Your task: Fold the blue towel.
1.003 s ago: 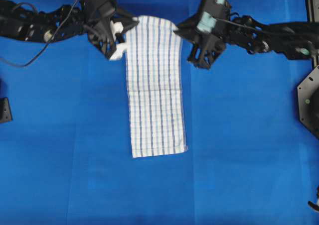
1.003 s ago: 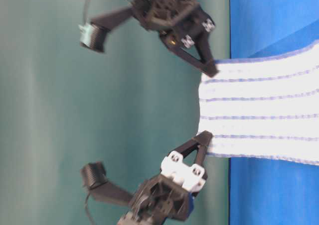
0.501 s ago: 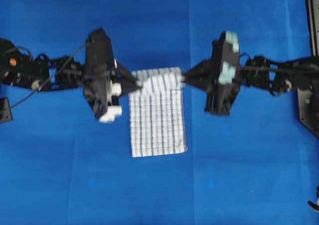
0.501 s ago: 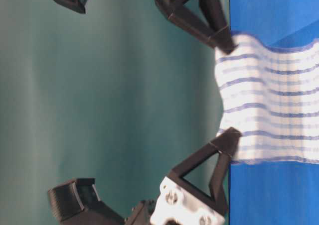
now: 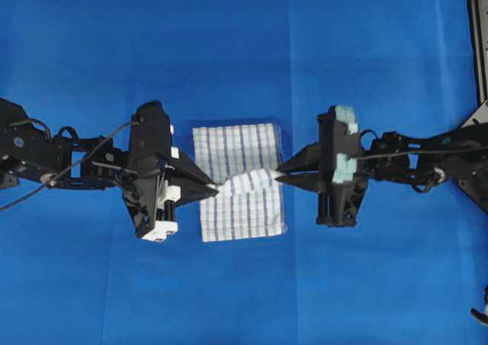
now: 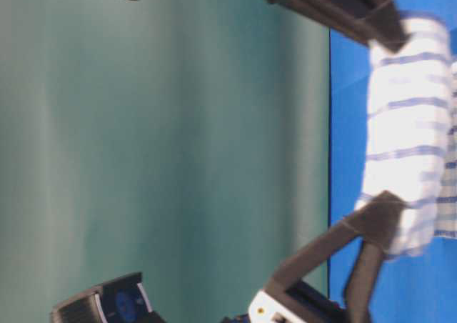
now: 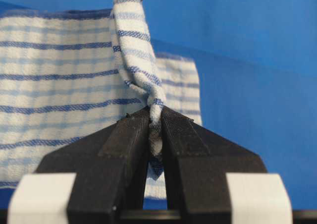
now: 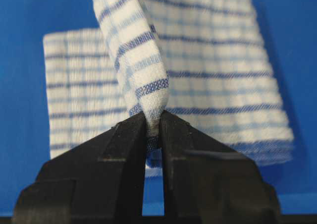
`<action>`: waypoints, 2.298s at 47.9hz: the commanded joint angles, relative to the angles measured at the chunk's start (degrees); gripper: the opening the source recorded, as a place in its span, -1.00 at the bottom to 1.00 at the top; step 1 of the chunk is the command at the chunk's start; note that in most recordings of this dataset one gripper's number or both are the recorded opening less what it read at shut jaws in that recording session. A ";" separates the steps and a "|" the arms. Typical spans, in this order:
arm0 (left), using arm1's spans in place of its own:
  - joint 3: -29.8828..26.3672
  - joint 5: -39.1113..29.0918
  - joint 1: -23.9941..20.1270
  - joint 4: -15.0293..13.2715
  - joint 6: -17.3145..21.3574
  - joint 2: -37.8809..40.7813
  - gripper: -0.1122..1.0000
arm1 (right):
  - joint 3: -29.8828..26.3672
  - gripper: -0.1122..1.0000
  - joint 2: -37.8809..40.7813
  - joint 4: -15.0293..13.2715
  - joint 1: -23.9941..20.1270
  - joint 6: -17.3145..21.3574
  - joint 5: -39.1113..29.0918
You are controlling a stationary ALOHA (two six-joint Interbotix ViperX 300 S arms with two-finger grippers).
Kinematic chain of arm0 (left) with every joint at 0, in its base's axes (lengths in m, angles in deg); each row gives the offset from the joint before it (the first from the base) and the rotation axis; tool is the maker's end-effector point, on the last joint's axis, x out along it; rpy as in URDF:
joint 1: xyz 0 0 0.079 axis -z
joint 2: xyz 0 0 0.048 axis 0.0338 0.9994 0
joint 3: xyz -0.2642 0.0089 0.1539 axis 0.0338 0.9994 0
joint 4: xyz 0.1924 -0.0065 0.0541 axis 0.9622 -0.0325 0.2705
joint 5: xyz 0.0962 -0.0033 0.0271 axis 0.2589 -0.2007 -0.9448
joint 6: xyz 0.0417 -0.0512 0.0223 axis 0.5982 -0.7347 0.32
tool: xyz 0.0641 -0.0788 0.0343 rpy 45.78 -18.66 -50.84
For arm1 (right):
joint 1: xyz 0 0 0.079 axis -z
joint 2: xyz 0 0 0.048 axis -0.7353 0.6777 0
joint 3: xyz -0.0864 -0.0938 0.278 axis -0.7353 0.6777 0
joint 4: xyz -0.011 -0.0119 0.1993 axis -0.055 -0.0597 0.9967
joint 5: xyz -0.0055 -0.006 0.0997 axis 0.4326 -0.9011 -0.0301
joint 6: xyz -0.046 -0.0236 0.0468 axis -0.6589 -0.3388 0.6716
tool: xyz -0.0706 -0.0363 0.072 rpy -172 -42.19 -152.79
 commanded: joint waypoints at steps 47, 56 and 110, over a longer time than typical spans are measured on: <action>-1.76 0.79 2.46 -0.35 -3.96 5.98 0.10 | -3.08 0.26 7.12 6.59 -5.63 -0.09 1.93; -2.02 0.62 3.69 -0.35 -3.69 5.63 0.87 | -2.55 0.80 5.80 6.50 -5.63 -0.62 3.87; 12.92 -5.10 -4.22 0.35 11.43 -30.59 0.87 | 10.81 0.74 -35.77 5.98 0.70 -17.23 -1.14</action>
